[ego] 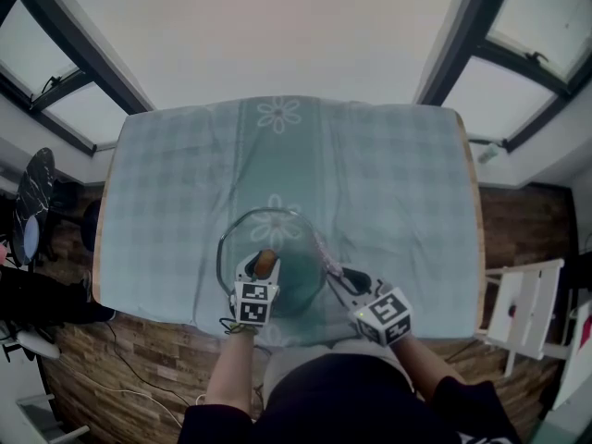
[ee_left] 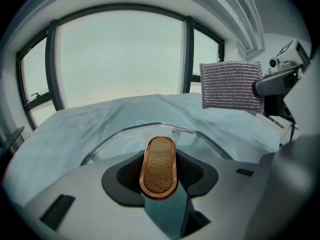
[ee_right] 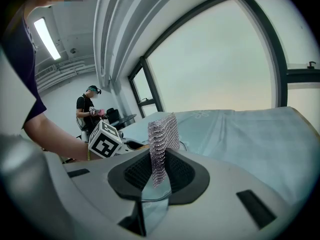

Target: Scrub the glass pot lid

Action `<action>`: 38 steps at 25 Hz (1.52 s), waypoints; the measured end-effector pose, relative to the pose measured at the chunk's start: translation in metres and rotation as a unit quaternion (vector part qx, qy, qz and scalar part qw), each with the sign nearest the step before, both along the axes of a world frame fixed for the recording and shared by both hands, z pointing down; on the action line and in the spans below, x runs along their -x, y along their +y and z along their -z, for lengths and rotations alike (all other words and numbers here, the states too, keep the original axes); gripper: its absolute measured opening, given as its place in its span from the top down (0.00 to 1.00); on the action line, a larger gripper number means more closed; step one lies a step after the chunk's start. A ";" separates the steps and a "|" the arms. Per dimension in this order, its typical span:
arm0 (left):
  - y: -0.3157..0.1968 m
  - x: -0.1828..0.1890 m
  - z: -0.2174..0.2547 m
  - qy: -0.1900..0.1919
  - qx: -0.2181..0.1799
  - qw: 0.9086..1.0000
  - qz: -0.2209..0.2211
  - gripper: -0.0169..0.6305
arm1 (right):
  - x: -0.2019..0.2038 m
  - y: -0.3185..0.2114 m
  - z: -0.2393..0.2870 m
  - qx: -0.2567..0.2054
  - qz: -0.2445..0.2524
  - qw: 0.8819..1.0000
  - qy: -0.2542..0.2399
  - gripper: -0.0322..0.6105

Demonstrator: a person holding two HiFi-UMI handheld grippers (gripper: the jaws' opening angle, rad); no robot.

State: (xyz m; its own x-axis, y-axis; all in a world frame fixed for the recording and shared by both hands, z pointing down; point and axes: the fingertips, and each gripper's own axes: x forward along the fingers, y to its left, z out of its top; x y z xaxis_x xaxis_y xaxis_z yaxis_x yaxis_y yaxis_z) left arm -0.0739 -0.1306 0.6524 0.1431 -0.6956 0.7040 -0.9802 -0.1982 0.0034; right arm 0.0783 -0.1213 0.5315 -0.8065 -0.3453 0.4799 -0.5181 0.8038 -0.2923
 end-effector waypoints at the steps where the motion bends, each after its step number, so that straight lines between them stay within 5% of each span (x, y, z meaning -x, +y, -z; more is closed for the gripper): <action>1: 0.000 0.000 0.000 0.001 0.002 1.000 -0.002 0.71 | 0.001 0.000 -0.001 0.000 0.000 1.000 0.000 0.84; 15: 0.003 0.003 0.004 0.038 0.011 0.999 -0.010 0.72 | -0.020 0.003 0.020 -0.018 -0.097 0.995 0.006 0.84; 22: 0.006 -0.002 0.029 0.114 -0.006 0.993 -0.031 0.71 | -0.038 0.006 0.031 -0.034 -0.143 0.989 0.012 0.84; 30: 0.006 -0.015 0.060 0.232 -0.022 0.972 -0.042 0.71 | -0.052 -0.005 0.036 -0.050 -0.181 0.982 0.011 0.84; 38: 0.013 -0.023 0.087 0.357 -0.031 0.932 -0.055 0.71 | -0.048 -0.008 0.036 -0.053 -0.192 0.980 0.009 0.84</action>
